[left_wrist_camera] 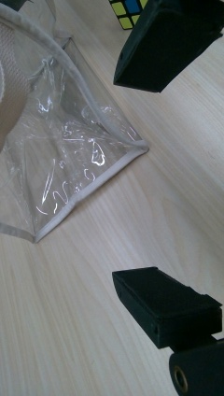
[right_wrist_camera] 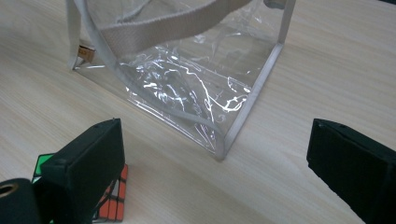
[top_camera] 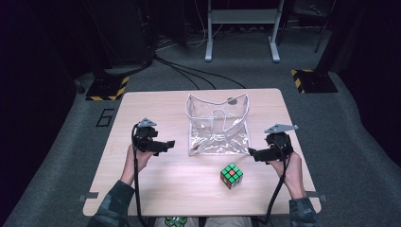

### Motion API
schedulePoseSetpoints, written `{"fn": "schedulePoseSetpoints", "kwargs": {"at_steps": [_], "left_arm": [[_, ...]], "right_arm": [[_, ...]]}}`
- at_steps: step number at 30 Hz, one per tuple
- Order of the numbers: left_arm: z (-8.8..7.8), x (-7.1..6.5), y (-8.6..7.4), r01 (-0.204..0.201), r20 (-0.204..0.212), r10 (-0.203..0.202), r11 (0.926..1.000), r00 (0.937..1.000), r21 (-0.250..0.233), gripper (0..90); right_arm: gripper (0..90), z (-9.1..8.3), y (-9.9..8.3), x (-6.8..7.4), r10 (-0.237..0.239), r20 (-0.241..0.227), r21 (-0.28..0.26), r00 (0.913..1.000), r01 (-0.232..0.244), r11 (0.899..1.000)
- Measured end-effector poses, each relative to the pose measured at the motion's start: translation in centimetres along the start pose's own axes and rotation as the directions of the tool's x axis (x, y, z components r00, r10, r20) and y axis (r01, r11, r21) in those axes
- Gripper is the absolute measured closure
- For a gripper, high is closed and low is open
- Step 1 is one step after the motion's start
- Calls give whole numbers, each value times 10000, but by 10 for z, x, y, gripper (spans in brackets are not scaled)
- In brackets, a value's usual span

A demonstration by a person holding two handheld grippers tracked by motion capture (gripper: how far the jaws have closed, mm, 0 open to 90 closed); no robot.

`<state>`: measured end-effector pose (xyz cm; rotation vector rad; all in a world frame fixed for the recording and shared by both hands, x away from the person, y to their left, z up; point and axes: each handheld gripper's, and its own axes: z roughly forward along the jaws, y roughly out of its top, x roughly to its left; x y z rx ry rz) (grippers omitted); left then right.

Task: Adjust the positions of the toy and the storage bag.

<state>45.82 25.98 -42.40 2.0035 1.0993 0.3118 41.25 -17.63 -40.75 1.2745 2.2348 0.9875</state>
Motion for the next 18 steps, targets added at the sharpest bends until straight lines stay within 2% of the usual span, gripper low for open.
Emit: {"fn": "schedulePoseSetpoints", "kwargs": {"at_steps": [4, 5, 8, 11, 18], "left_arm": [[-1, -3, 11, -152, 69, 152, 9999, 9999, -74, 67], [-1, -3, 14, -194, 109, 195, 9998, 9997, -88, 66], [-1, -4, 22, -227, 190, 231, 9996, 9996, -167, 68], [0, -4, 29, -177, 348, 185, 9995, 9992, -251, 67], [3, -6, 46, -266, 415, 279, 9992, 9987, -314, 68]], "right_arm": [[37, 0, 11, 3, -81, 37, 10, 10000, 81, 10000], [38, -1, 15, 2, -232, 17, -1, 9997, 232, 9997], [40, -1, 23, 2, -206, 75, -34, 9998, 206, 9998], [47, 0, 31, 0, -97, -92, -164, 9999, 95, 9998], [51, 0, 51, -4, -55, -210, -393, 9998, 47, 9992]]}}
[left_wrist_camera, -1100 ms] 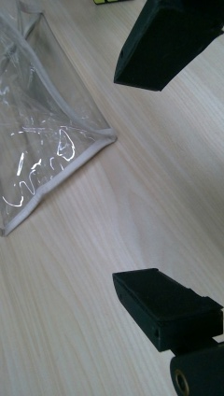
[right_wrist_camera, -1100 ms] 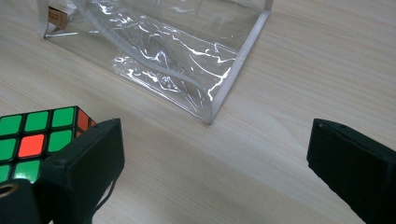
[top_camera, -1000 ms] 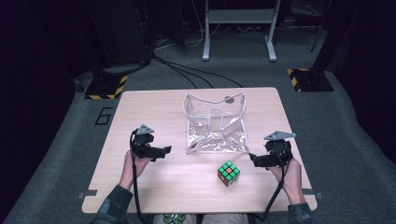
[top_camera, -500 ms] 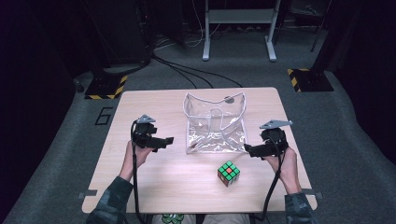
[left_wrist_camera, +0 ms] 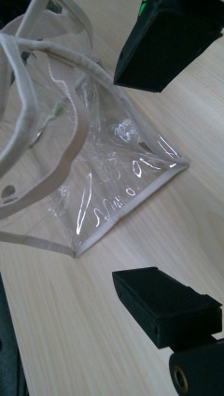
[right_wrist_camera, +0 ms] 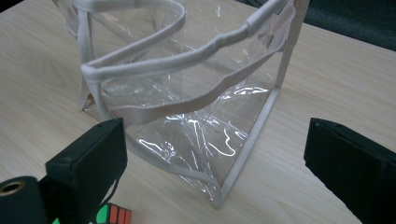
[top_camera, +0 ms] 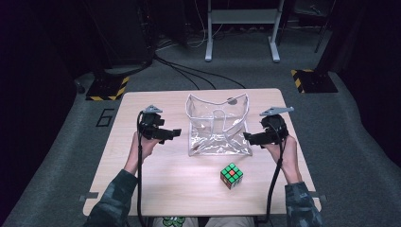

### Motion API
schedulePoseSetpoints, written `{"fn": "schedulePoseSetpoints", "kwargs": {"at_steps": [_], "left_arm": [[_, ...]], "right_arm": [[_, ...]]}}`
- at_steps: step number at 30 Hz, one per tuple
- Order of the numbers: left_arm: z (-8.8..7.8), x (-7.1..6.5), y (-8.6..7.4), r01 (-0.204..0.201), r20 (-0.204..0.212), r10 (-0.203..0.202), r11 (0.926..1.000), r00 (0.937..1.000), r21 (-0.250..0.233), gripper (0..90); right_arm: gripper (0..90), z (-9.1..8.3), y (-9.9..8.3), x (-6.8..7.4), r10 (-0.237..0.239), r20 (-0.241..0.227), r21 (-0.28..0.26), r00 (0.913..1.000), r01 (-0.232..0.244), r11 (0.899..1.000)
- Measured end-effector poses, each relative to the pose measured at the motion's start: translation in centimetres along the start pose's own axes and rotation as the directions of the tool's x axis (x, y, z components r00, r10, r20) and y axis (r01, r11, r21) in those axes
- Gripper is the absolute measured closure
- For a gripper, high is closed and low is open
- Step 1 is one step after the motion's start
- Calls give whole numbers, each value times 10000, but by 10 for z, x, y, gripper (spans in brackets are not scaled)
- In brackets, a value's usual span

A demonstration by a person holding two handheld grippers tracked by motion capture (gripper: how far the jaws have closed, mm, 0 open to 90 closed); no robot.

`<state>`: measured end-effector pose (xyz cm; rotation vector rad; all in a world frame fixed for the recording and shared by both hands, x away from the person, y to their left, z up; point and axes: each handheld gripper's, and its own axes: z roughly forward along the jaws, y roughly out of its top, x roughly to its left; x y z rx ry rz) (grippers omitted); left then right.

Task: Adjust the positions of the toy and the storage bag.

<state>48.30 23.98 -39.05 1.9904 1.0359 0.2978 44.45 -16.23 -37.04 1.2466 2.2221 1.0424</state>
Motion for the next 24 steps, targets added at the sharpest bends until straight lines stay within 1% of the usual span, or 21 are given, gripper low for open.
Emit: {"fn": "schedulePoseSetpoints", "kwargs": {"at_steps": [1, 2, 4, 5, 6, 9, 11, 12, 14, 16, 18, 20, 24], "left_arm": [[0, 0, 4, -57, 13, 57, 10000, 10000, 19, 70], [0, 0, 6, -23, 39, 24, 10000, 10000, -31, 68], [0, 0, 12, -34, 60, 35, 10000, 10000, -76, 69], [1, 1, 16, 8, 108, -7, 10000, 9999, -76, 73], [1, 1, 19, 40, 170, -39, 10000, 9998, -82, 70], [3, 3, 30, 40, 208, -39, 10000, 9998, -45, 70], [5, 2, 36, 75, 235, -73, 9999, 9997, -72, 64], [6, 2, 41, 41, 196, -40, 10000, 9998, -31, 63], [8, 2, 47, 63, 246, -62, 10000, 9997, -34, 61], [10, 1, 52, 99, 212, -98, 9999, 9997, -55, 58], [13, 0, 57, 68, 225, -69, 10000, 9997, 38, 57], [17, -1, 62, 34, 165, -35, 10000, 9999, 84, 54], [23, -1, 71, 115, 137, -117, 9998, 9998, 140, 52]], "right_arm": [[52, 0, 2, -1, -34, -7, -5, 10000, 34, 10000], [53, 0, 5, -1, 18, -5, 10, 10000, -18, 10000], [53, 2, 10, -2, -122, 26, 3, 9999, 122, 9999], [54, 2, 11, -1, -32, 28, 24, 10000, 32, 10000], [54, 3, 14, -2, -160, 19, 20, 9999, 160, 9999], [57, 4, 20, -3, 8, 35, 20, 10000, -8, 10000], [59, 4, 23, -4, -10, 80, 35, 10000, 9, 10000], [59, 4, 25, -5, -75, 90, 21, 9999, 75, 10000], [60, 5, 29, -6, 23, 34, 41, 10000, -23, 10000], [61, 7, 34, -7, 18, 60, 31, 10000, -18, 10000], [62, 8, 37, -7, -43, 46, 57, 10000, 43, 10000], [63, 10, 42, -6, 95, 8, 95, 10000, -95, 9999], [64, 15, 50, -6, 122, -100, 62, 9999, -121, 9999]]}}
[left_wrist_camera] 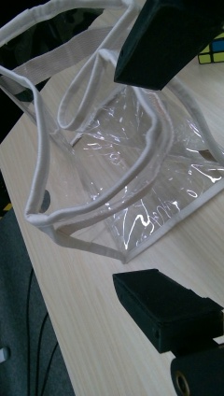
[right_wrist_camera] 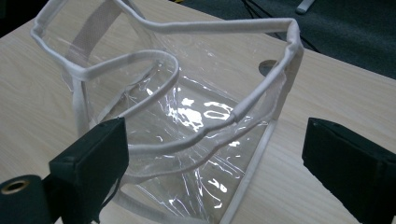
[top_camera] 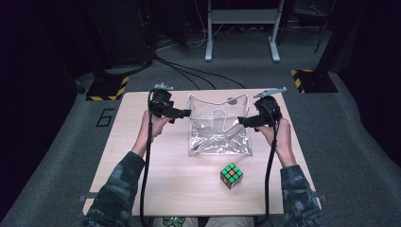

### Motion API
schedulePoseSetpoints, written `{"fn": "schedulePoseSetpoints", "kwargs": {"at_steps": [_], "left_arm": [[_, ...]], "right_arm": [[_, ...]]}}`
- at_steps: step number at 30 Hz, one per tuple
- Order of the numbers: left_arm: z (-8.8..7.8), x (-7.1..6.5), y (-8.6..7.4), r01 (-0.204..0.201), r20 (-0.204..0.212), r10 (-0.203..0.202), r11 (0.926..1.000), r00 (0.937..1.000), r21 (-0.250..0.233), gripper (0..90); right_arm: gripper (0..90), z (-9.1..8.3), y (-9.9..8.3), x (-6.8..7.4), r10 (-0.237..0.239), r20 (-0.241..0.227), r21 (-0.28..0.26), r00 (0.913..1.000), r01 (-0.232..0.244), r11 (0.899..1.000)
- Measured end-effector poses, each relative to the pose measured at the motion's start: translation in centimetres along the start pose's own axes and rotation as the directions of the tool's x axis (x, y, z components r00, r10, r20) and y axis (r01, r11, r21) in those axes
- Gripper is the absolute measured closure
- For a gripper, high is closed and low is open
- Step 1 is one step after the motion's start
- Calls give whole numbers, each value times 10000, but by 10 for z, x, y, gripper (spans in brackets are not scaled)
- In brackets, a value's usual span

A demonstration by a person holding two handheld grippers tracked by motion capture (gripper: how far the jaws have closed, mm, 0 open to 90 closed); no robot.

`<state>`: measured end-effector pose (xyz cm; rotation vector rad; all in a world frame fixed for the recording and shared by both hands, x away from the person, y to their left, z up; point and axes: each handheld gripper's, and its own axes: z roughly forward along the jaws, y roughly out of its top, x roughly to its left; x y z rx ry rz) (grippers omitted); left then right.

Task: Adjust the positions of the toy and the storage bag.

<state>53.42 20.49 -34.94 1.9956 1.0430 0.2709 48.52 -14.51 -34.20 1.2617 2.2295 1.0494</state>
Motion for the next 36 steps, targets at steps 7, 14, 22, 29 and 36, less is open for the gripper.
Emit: {"fn": "schedulePoseSetpoints", "kwargs": {"at_steps": [7, 14, 22, 29, 36], "left_arm": [[14, 4, 6, 354, 255, -358, 9993, 9990, 151, 57], [32, 4, 7, 463, 94, -471, 9967, 9988, 661, 108], [56, 2, -6, 639, -80, -634, 9868, 9980, 1486, 347], [65, -1, -11, 641, -221, -610, 9795, 9979, 1910, 553], [64, 0, -15, 490, -650, -355, 9743, 9973, 2201, 716]], "right_arm": [[78, 16, 8, 2, -34, 61, 298, 10000, 32, 9995], [121, 33, 8, 0, 121, 107, 697, 9999, -129, 9975], [207, 45, 1, -2, 340, 53, 1082, 9994, -344, 9935], [470, 50, -4, -4, 390, 170, 1240, 9991, -408, 9914], [695, 55, -12, -3, 160, 677, 1493, 9976, -260, 9885]]}}
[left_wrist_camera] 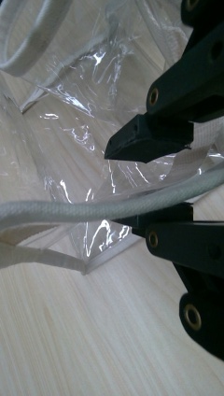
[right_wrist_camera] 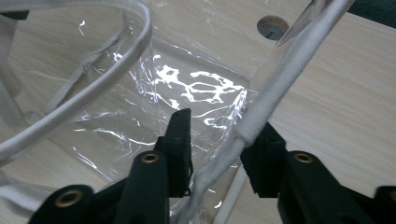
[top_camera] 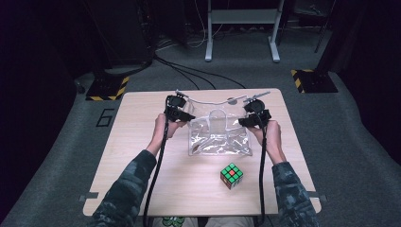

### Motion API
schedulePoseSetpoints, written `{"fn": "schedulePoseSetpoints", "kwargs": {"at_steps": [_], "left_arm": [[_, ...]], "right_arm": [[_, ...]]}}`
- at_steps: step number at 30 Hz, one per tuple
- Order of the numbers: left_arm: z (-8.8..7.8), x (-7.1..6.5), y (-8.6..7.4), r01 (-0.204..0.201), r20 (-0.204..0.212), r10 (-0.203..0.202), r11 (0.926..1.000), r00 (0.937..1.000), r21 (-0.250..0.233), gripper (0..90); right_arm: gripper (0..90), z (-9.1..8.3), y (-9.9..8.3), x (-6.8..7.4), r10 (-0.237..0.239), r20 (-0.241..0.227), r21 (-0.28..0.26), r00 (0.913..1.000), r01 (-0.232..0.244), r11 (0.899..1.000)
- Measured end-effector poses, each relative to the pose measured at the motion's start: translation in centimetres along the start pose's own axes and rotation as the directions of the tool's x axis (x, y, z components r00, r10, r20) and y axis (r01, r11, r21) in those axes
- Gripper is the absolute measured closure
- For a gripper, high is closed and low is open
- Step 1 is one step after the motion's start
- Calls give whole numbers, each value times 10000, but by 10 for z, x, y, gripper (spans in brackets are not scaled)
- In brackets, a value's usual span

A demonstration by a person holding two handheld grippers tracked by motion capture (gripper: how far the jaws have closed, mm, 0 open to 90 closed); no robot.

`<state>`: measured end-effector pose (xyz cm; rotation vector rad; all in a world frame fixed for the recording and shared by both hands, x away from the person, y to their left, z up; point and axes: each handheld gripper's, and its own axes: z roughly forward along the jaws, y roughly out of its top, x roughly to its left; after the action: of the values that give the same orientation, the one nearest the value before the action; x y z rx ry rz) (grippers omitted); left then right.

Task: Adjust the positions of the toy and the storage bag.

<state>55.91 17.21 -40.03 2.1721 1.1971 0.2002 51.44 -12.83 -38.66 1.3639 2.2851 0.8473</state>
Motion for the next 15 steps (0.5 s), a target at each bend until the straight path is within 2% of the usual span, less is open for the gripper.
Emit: {"fn": "schedulePoseSetpoints", "kwargs": {"at_steps": [4, 6, 11, 13, 15], "left_arm": [[-1, 3, -3, -181, -313, 180, 9998, 9993, -18, 854], [-3, 6, -4, -188, -289, 188, 9998, 9994, 9, 883], [-11, 15, -5, -392, -408, 397, 9991, 9984, 134, 893], [-18, 21, -6, -554, -475, 564, 9982, 9973, 210, 894], [-24, 25, -8, -718, -673, 739, 9969, 9950, 332, 895]], "right_arm": [[804, 1, -2, -1, -37, 231, 21, 9997, 36, 10000], [854, -1, -2, -3, -111, 490, 9, 9987, 111, 9999], [895, -7, 0, -13, -51, 626, 29, 9980, 50, 10000], [895, -11, 0, -19, -70, 933, -125, 9956, 82, 9999], [896, -16, -1, -25, 96, 948, -261, 9955, -72, 9996]]}}
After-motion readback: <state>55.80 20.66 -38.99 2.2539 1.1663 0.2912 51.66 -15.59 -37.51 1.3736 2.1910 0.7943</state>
